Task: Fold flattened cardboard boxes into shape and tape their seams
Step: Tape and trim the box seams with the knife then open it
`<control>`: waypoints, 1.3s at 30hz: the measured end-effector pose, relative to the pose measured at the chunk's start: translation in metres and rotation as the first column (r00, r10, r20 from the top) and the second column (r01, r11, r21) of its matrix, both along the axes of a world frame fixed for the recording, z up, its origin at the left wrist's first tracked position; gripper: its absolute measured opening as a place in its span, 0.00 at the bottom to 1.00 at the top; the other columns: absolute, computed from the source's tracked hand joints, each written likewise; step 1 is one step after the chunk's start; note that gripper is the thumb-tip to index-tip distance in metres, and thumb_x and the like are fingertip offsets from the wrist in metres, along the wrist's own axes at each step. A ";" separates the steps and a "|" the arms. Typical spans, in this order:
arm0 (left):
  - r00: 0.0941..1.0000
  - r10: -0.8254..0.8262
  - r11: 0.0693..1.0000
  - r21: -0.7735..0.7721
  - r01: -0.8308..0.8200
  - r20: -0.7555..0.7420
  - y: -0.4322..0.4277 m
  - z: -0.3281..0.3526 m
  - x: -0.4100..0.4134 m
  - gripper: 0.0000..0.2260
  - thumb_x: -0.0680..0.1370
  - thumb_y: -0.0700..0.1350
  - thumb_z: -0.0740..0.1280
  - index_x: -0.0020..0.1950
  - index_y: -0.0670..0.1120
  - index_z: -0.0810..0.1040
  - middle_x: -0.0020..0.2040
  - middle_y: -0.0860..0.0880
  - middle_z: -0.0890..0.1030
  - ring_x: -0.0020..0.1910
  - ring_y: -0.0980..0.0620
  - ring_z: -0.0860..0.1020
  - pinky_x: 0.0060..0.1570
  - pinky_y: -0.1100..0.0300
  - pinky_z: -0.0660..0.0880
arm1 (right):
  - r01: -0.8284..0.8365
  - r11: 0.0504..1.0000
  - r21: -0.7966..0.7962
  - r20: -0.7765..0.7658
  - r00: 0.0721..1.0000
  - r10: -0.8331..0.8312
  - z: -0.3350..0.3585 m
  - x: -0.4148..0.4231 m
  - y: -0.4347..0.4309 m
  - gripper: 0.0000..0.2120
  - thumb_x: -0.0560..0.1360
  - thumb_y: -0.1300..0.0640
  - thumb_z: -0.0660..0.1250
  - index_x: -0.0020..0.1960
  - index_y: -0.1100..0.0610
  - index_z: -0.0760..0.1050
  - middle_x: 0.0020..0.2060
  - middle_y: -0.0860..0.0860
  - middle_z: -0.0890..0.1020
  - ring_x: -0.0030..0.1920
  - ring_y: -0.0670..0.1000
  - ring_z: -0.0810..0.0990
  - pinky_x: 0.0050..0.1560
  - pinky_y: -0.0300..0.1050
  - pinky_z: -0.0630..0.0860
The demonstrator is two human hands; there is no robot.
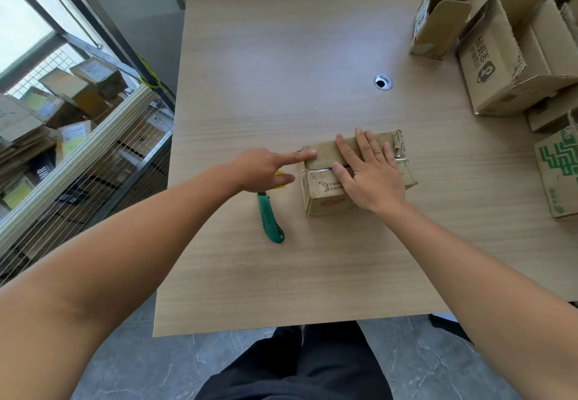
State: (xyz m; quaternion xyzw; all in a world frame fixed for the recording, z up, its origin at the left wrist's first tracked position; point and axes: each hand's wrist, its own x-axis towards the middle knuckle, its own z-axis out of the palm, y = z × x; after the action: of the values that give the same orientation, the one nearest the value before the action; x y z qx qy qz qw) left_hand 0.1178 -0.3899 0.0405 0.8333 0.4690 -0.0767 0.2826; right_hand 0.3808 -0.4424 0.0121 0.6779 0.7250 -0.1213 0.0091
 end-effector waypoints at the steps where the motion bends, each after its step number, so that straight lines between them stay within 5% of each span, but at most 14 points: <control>1: 1.000 0.002 1.000 0.006 -0.002 -0.004 0.001 -0.001 0.001 0.29 0.82 0.61 0.59 0.67 0.84 0.41 0.38 0.48 0.82 0.42 0.49 0.79 0.47 0.52 0.76 | 0.002 1.000 0.003 0.005 1.000 -0.002 -0.001 0.000 0.001 0.30 0.78 0.30 0.37 0.80 0.32 0.39 0.82 0.44 0.41 0.81 0.44 0.36 0.80 0.51 0.35; 4: 1.000 0.006 1.000 0.004 -0.006 -0.014 0.003 -0.001 0.003 0.29 0.82 0.61 0.59 0.66 0.85 0.40 0.42 0.49 0.84 0.43 0.49 0.80 0.49 0.52 0.76 | -0.006 0.997 0.082 -0.059 0.998 0.010 0.006 0.002 0.002 0.29 0.82 0.34 0.46 0.81 0.37 0.48 0.83 0.48 0.50 0.82 0.47 0.43 0.81 0.53 0.39; 6: 1.000 0.013 1.000 -0.005 -0.013 -0.008 0.002 -0.001 0.003 0.29 0.81 0.60 0.59 0.68 0.84 0.43 0.40 0.49 0.83 0.42 0.49 0.80 0.46 0.53 0.76 | 0.002 0.953 0.304 -0.255 0.964 0.080 0.017 0.001 -0.011 0.28 0.82 0.44 0.57 0.80 0.50 0.63 0.79 0.54 0.64 0.81 0.54 0.55 0.81 0.58 0.48; 9: 1.000 0.017 1.000 0.012 -0.016 -0.024 0.002 0.003 0.002 0.28 0.81 0.60 0.60 0.69 0.83 0.46 0.34 0.49 0.80 0.39 0.50 0.79 0.42 0.54 0.73 | -0.192 0.788 0.585 -0.338 0.825 0.452 0.006 -0.019 -0.068 0.20 0.77 0.57 0.65 0.67 0.62 0.75 0.64 0.58 0.76 0.70 0.59 0.72 0.75 0.62 0.63; 12: 0.999 -0.001 0.999 0.046 0.003 -0.042 0.003 0.007 0.004 0.28 0.81 0.59 0.61 0.71 0.81 0.48 0.36 0.49 0.79 0.40 0.50 0.77 0.46 0.51 0.76 | -0.399 0.887 0.234 -0.469 0.752 0.462 -0.026 -0.069 -0.123 0.20 0.79 0.53 0.66 0.70 0.60 0.74 0.64 0.55 0.75 0.66 0.53 0.74 0.67 0.55 0.74; 15: 0.998 -0.020 0.997 0.074 0.025 -0.058 0.004 0.006 0.003 0.28 0.80 0.59 0.61 0.72 0.80 0.49 0.37 0.49 0.79 0.40 0.49 0.76 0.47 0.51 0.76 | -0.259 0.957 -0.129 -0.398 0.898 0.189 -0.063 -0.129 -0.118 0.33 0.81 0.43 0.62 0.80 0.56 0.60 0.72 0.56 0.66 0.71 0.57 0.66 0.72 0.55 0.67; 18: 0.997 -0.029 0.997 0.065 0.033 -0.070 0.004 0.005 0.000 0.28 0.80 0.60 0.61 0.71 0.80 0.48 0.35 0.49 0.78 0.37 0.52 0.75 0.44 0.52 0.75 | -0.202 0.974 -0.106 -0.121 0.975 0.189 -0.083 -0.167 -0.099 0.30 0.82 0.43 0.60 0.80 0.53 0.57 0.67 0.60 0.67 0.63 0.61 0.67 0.61 0.56 0.67; 22: 0.997 -0.037 0.996 0.084 0.042 -0.067 0.006 0.006 0.003 0.28 0.80 0.61 0.62 0.71 0.80 0.49 0.35 0.55 0.74 0.37 0.52 0.73 0.44 0.54 0.71 | -0.157 0.977 -0.142 -0.061 0.987 0.150 -0.082 -0.152 -0.107 0.23 0.80 0.57 0.58 0.74 0.56 0.59 0.58 0.61 0.70 0.53 0.62 0.73 0.45 0.52 0.68; 25: 0.996 -0.045 0.997 0.060 0.050 -0.080 0.008 0.006 0.002 0.28 0.80 0.61 0.61 0.71 0.81 0.49 0.37 0.58 0.74 0.42 0.50 0.73 0.44 0.54 0.71 | -0.011 0.968 -0.249 -0.298 0.952 -0.066 -0.053 -0.105 -0.140 0.16 0.79 0.52 0.59 0.65 0.53 0.61 0.48 0.54 0.76 0.39 0.51 0.75 0.34 0.47 0.70; 29: 0.997 -0.040 0.997 0.067 0.044 -0.068 0.008 0.006 0.003 0.28 0.79 0.63 0.61 0.70 0.81 0.48 0.40 0.56 0.75 0.44 0.50 0.71 0.44 0.55 0.68 | 0.110 0.954 -0.279 -0.680 0.679 -0.277 0.015 -0.044 -0.187 0.03 0.82 0.47 0.61 0.54 0.41 0.67 0.30 0.44 0.73 0.25 0.44 0.68 0.25 0.41 0.64; 32: 0.998 -0.020 0.997 0.068 0.024 -0.057 0.005 0.001 0.004 0.28 0.79 0.63 0.61 0.71 0.80 0.47 0.46 0.51 0.80 0.44 0.49 0.73 0.45 0.54 0.71 | 0.291 0.937 -0.195 -0.808 0.494 -0.321 0.058 -0.049 -0.159 0.09 0.80 0.44 0.60 0.50 0.48 0.73 0.33 0.43 0.73 0.32 0.46 0.73 0.32 0.43 0.70; 35: 0.997 0.008 0.997 0.077 -0.002 -0.078 -0.001 -0.001 0.005 0.28 0.79 0.64 0.60 0.72 0.78 0.47 0.47 0.49 0.80 0.43 0.48 0.72 0.42 0.55 0.69 | 0.319 0.936 -0.146 -0.817 0.494 -0.296 0.083 -0.079 -0.095 0.09 0.82 0.47 0.59 0.49 0.48 0.75 0.50 0.40 0.75 0.55 0.47 0.76 0.58 0.43 0.72; 37: 0.996 0.035 0.996 0.083 -0.028 -0.086 -0.005 0.000 0.005 0.29 0.80 0.64 0.60 0.75 0.75 0.47 0.45 0.48 0.79 0.42 0.47 0.74 0.39 0.55 0.66 | 0.293 0.921 -0.256 -0.799 0.472 -0.373 0.085 -0.091 -0.061 0.12 0.82 0.48 0.58 0.44 0.49 0.74 0.53 0.46 0.76 0.57 0.50 0.76 0.62 0.49 0.70; 39: 0.995 0.080 0.993 0.091 -0.074 -0.064 -0.007 0.000 0.001 0.30 0.80 0.63 0.60 0.78 0.71 0.47 0.44 0.49 0.77 0.43 0.46 0.75 0.39 0.54 0.69 | 0.249 0.910 -0.332 -0.714 0.564 -0.414 0.076 -0.090 -0.048 0.12 0.83 0.49 0.58 0.46 0.51 0.77 0.61 0.52 0.76 0.64 0.53 0.74 0.68 0.52 0.68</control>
State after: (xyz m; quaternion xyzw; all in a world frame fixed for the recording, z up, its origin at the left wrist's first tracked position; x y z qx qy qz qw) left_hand 0.1190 -0.3970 0.0405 0.8231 0.5130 -0.0731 0.2323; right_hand 0.2911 -0.4905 0.0885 0.6800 0.5016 -0.4681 -0.2587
